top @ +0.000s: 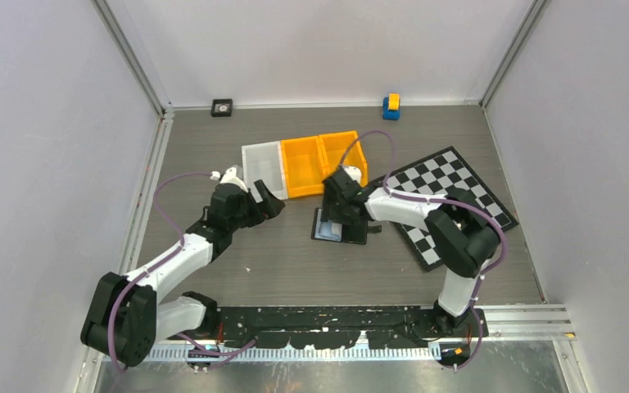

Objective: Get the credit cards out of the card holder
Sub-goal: Open the card holder at the center of the board.

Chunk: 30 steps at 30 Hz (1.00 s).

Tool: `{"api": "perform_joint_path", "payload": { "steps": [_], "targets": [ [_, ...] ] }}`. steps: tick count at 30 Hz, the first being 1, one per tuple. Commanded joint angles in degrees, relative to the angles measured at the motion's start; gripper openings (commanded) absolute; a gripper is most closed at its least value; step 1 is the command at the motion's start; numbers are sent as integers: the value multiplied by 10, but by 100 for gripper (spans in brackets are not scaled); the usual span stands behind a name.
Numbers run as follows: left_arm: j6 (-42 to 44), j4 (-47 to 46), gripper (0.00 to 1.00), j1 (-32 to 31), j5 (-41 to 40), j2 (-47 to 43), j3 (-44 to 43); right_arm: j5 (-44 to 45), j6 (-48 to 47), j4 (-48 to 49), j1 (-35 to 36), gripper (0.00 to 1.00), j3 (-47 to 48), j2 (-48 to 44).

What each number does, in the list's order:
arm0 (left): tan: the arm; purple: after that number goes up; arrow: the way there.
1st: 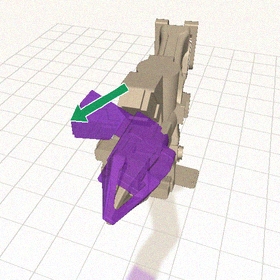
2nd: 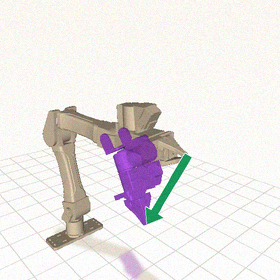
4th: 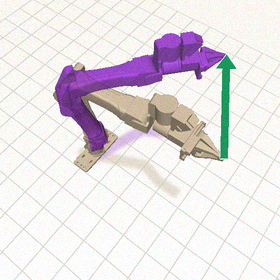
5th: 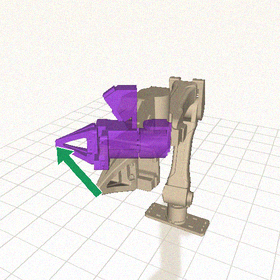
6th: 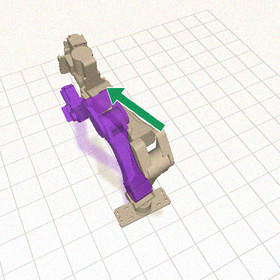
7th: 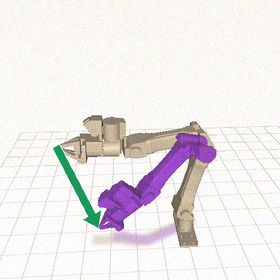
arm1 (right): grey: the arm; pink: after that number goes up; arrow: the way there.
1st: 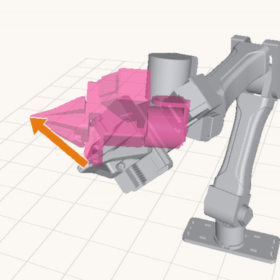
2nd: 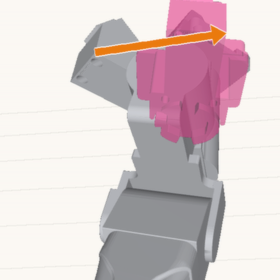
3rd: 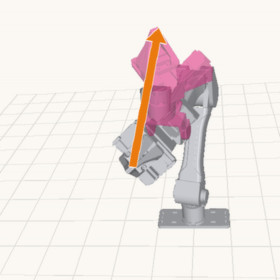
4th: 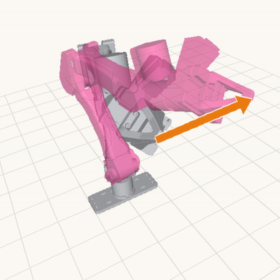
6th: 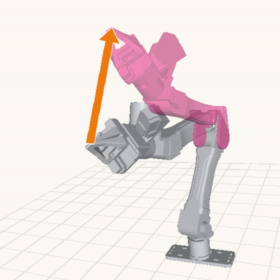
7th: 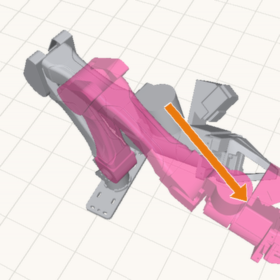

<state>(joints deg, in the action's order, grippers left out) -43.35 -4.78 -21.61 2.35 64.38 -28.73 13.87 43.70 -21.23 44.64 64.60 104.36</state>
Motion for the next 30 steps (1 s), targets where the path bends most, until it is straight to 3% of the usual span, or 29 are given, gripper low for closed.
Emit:
{"api": "perform_joint_path", "payload": {
  "steps": [1,14,20,30],
  "targets": [
    [13,-56,85,1,86,40,-22,-229,-22,171,-75,28,-82,-25],
    [23,-46,78,-59,233,261,-131,-310,-8,300,-110,26,-159,-45],
    [18,-33,74,-58,227,274,-137,-354,19,355,-120,25,-173,-16],
    [-15,-115,64,-54,275,248,-105,-358,28,367,-122,27,-178,-15]
  ]
}}
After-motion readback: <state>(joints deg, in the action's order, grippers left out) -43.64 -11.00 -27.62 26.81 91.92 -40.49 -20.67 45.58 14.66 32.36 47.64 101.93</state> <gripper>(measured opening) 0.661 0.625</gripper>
